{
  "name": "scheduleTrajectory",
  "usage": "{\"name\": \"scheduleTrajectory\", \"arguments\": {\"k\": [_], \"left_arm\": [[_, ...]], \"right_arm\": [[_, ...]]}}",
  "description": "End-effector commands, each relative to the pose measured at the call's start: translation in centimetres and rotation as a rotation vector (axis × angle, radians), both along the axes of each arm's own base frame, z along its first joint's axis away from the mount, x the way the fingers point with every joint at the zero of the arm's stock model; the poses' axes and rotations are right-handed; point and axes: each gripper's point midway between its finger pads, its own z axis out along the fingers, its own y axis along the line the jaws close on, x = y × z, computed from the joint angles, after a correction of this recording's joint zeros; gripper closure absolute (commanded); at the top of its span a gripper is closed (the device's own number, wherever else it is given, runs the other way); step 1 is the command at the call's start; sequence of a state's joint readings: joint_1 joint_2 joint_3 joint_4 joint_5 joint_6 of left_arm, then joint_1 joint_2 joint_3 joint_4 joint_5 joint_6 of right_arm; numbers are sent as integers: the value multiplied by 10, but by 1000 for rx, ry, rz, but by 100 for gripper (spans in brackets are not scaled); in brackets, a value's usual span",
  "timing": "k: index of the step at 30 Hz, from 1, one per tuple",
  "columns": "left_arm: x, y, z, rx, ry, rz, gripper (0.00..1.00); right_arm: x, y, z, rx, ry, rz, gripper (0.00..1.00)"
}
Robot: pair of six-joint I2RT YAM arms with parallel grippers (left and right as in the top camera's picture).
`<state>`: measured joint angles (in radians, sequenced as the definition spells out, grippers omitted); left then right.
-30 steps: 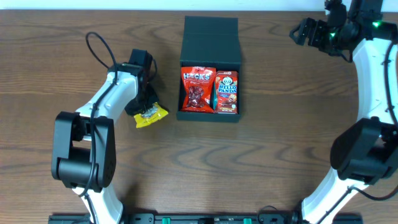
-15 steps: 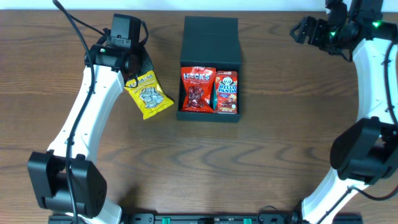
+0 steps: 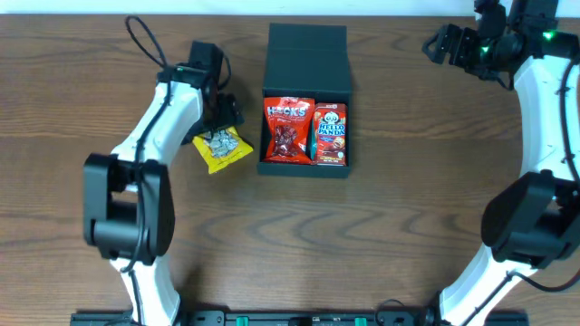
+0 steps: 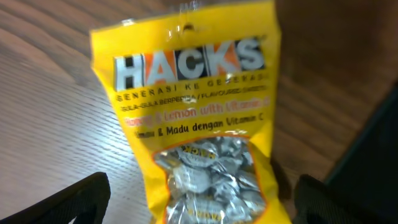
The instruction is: Pack container
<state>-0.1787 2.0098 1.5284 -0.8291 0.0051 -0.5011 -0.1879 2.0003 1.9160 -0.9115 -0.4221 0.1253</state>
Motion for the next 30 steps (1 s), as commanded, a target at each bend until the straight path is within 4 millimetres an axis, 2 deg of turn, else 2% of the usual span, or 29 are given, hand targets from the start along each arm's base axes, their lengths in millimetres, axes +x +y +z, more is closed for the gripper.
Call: {"name": "scheduleTrajectory", "arguments": {"k": [1, 9, 12, 13, 16, 20, 24, 26, 30], "left_arm": [[-7, -4, -15, -29, 52, 18, 5], [-11, -4, -37, -25, 107, 27, 5], [-13, -4, -47, -24, 130, 27, 0], [-13, -4, -48, -24, 132, 27, 7], [-13, -4, -49, -23, 134, 27, 17], [-13, -5, -49, -24, 131, 27, 42], [-13, -4, -49, -24, 131, 27, 57], [-13, -5, -49, -24, 131, 27, 71], [-9, -5, -44, -26, 124, 27, 94]], "right_arm": [[2, 3, 14, -1, -29, 0, 1], [3, 3, 15, -2, -35, 0, 1], [3, 3, 15, -2, -35, 0, 1], [3, 3, 15, -2, -35, 0, 1], [3, 3, 15, -2, -35, 0, 1], [3, 3, 15, -2, -35, 0, 1], [3, 3, 15, -1, -34, 0, 1], [3, 3, 15, -1, -34, 0, 1], [3, 3, 15, -1, -34, 0, 1]]}}
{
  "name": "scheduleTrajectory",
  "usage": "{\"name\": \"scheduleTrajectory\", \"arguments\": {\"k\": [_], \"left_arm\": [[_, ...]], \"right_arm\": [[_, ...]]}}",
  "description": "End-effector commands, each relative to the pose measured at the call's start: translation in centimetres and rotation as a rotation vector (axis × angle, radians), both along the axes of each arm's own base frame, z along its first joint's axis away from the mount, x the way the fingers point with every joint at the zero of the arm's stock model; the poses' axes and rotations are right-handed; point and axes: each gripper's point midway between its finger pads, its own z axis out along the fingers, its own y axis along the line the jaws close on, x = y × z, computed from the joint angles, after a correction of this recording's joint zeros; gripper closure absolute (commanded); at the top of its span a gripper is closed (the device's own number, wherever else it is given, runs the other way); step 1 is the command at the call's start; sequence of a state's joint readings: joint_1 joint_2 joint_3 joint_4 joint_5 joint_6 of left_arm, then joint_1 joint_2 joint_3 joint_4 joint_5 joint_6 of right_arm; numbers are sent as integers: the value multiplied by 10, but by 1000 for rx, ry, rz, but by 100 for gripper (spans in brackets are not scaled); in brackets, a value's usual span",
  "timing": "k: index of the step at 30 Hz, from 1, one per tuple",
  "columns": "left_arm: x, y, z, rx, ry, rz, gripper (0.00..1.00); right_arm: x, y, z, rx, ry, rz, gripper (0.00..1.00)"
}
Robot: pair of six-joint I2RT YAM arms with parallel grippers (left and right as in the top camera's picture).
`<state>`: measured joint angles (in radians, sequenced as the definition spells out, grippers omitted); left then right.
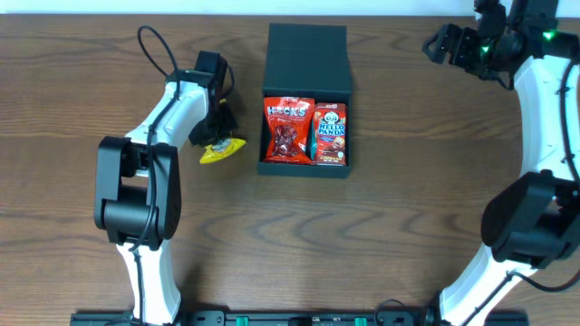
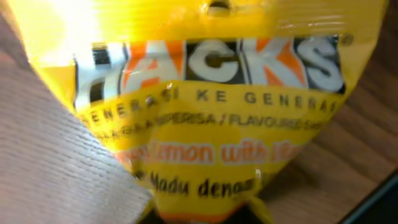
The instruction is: Pack container
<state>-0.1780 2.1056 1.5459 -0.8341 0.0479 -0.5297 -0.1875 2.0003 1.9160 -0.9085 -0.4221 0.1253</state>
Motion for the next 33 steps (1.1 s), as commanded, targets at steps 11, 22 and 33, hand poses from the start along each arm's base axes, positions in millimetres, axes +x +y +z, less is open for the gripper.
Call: {"name": "scheduleTrajectory", "arguments": {"k": [11, 22, 33], "left_arm": [[43, -3, 67, 46, -112, -41, 94], [58, -69, 128, 0, -244, -175, 94], [9, -134, 120, -22, -144, -354, 94]], "right_arm": [[3, 2, 15, -2, -36, -1, 1], [4, 2, 16, -3, -43, -2, 1], [5, -14, 17, 17, -42, -59, 1]]}}
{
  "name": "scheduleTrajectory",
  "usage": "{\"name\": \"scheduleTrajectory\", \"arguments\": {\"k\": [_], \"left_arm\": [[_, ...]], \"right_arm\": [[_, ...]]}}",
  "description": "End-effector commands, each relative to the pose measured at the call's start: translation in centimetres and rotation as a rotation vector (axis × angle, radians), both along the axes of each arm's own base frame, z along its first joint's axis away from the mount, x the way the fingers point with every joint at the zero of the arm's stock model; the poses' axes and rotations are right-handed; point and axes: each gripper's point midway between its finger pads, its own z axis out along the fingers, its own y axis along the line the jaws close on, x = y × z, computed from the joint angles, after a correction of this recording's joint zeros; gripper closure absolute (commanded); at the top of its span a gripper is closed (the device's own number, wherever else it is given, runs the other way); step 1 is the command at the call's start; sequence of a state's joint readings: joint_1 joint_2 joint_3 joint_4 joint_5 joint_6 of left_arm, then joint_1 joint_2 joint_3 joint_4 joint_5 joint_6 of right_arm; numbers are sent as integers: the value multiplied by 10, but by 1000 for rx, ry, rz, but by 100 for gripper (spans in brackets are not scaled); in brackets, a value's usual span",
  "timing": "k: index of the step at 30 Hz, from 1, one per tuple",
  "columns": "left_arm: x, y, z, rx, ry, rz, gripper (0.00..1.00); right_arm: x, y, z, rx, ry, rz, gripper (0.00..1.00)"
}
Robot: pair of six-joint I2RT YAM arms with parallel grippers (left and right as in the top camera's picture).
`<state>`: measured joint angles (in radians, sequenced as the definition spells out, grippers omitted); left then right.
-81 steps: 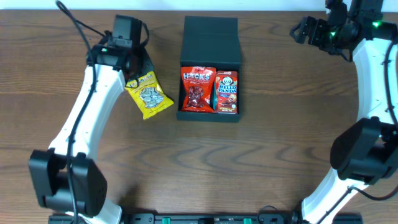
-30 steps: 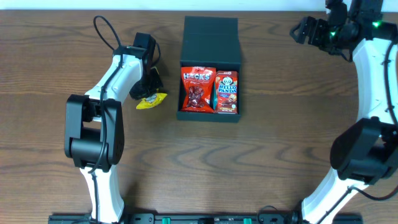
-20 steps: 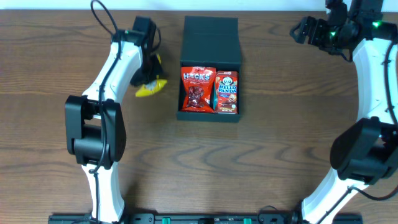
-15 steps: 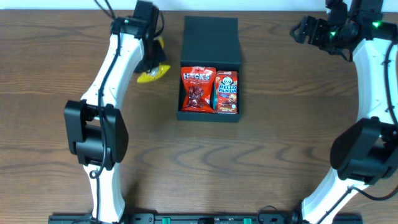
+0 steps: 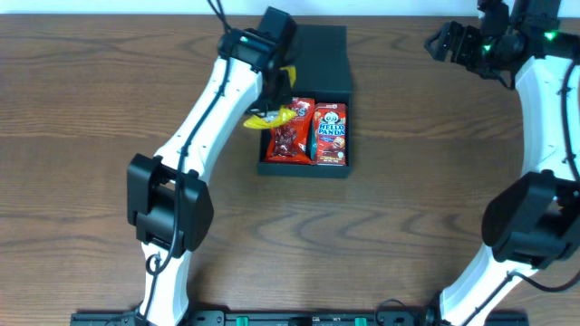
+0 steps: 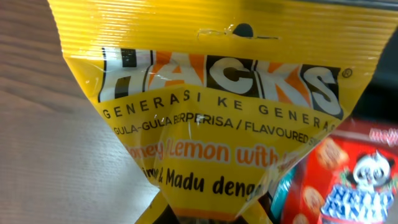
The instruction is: Pack container
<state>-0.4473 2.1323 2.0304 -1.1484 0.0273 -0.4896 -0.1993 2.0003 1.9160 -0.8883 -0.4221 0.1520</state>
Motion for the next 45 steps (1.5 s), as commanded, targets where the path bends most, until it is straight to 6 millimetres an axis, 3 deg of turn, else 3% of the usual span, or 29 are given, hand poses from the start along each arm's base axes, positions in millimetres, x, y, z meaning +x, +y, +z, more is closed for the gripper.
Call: {"name": "scheduleTrajectory", "arguments": {"k": [1, 7, 15, 16, 19, 20, 22, 24, 27, 30, 36, 37, 39, 40, 45], "left_arm": [[-10, -12, 2, -1, 15, -65, 94], [-31, -29, -15, 15, 65, -120, 94], [-50, -32, -51, 19, 135, -126, 93], [-50, -32, -53, 20, 135, -123, 86], [-50, -31, -55, 20, 136, -121, 26], [-50, -32, -54, 19, 134, -121, 15], [-49, -32, -54, 18, 131, -121, 2], [-48, -33, -53, 15, 125, -121, 5], [-41, -35, -43, 7, 96, -121, 5], [-29, -36, -18, -4, 28, -113, 5], [-2, -4, 63, 39, -194, -29, 5], [2, 9, 86, 27, -251, 10, 5], [6, 42, 121, 27, -336, 103, 5], [8, 59, 132, 34, -365, 141, 5], [10, 148, 170, 33, -440, 361, 5]], "right_arm": [[2, -7, 15, 5, -30, -27, 1], [2, -7, 15, 5, -33, -26, 1], [0, -6, 14, 7, -21, -26, 1], [-1, -6, 13, 8, -16, -26, 1], [-3, -6, 11, 10, -6, -26, 1], [-3, -6, 11, 10, -4, -26, 1], [-3, -6, 11, 10, -4, -26, 1], [-3, -6, 11, 10, -5, -26, 1], [-3, -6, 11, 9, -5, -26, 1], [-3, -6, 11, 7, -7, -23, 1], [-3, -3, 12, 19, -10, -12, 1], [-3, 6, 16, 53, -24, 28, 11], [-6, 32, 27, 152, -63, 140, 84], [-7, 43, 32, 195, -72, 177, 99], [-27, 121, 53, 365, -108, 438, 99]]}}
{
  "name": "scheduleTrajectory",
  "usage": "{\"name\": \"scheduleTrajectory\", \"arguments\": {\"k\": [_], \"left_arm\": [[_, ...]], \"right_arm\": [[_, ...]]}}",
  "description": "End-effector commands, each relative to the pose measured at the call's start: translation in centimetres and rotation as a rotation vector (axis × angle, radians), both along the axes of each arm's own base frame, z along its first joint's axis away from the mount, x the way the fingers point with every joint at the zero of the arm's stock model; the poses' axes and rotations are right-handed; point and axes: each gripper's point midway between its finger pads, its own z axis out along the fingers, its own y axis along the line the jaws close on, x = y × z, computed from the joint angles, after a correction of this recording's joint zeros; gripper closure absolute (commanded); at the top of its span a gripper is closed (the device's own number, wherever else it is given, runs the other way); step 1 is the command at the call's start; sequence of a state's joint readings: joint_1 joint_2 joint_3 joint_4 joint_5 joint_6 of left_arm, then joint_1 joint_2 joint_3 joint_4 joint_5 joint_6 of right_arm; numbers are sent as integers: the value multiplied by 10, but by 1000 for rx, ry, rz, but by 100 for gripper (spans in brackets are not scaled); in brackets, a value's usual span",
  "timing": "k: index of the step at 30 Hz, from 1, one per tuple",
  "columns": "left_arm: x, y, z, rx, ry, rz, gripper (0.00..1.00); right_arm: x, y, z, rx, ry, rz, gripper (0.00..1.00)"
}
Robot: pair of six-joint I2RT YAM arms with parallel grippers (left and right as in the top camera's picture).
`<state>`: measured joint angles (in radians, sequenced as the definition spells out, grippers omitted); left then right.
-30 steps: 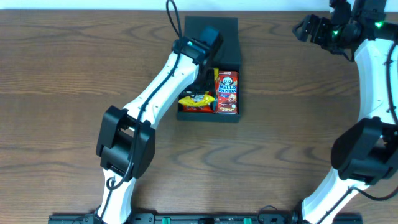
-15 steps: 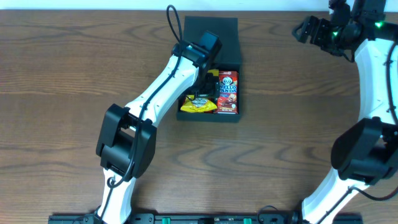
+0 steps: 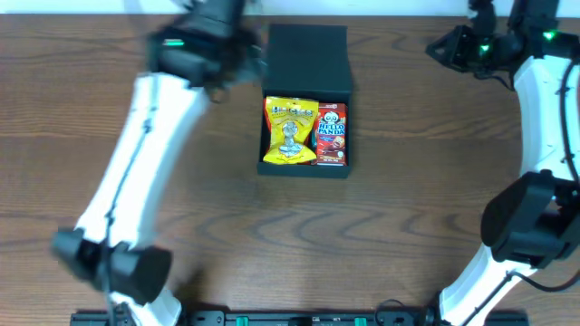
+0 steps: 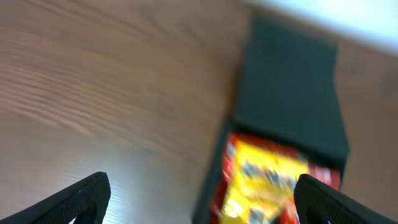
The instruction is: Pack container
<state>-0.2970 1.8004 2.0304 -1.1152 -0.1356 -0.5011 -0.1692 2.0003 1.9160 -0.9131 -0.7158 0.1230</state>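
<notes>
The yellow Hacks candy bag [image 3: 290,132] lies in the black box [image 3: 305,54], on top of the red bag there, beside the red Hello Panda box [image 3: 331,134]. The left wrist view, blurred, shows the yellow bag [image 4: 264,183] and the black box [image 4: 286,87] below. My left gripper [image 4: 199,202] is open with nothing between its fingers; in the overhead view it is a blur at the upper left of the box [image 3: 237,56]. My right gripper [image 3: 439,47] is at the far right back; its jaws cannot be made out.
The box's black lid [image 3: 308,59] lies open behind the packed half. Brown wooden table [image 3: 408,226] surrounds the box. The left arm stretches from the front left edge up to the box's upper left.
My left gripper has let go of the yellow Hacks bag, which now lies in the box over the red bag. The gripper is open and has moved up and left of the box.
The yellow bag lay on the table left of the box with my left gripper open over it. Then the gripper was shut on it, then held it over the box's left side. Now the bag lies in the box and the gripper is open.
</notes>
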Motion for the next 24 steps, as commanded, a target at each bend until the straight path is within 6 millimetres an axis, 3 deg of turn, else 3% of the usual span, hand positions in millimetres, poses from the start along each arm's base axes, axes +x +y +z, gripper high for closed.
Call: {"name": "scheduleTrajectory", "arguments": {"k": [1, 3, 8, 11, 14, 19, 24], "left_arm": [[2, 65, 20, 0, -48, 176, 5], [1, 90, 21, -36, -42, 225, 5], [-6, 129, 12, -177, 16, 285, 5], [-12, 148, 9, -178, 34, 333, 5], [-17, 157, 7, -176, 47, 353, 5], [-21, 159, 4, -163, 68, 343, 5], [-22, 160, 4, -151, 70, 343, 5]], "right_arm": [[-21, 77, 35, 156, -93, 267, 99], [-31, 110, 37, 166, -110, 362, 99], [-66, 202, 24, 200, -126, 622, 99], [-82, 246, 17, 338, -114, 761, 99], [-87, 263, -1, 451, -45, 811, 99], [-94, 270, -36, 589, 103, 829, 98], [-107, 276, -63, 590, 215, 825, 98]]}}
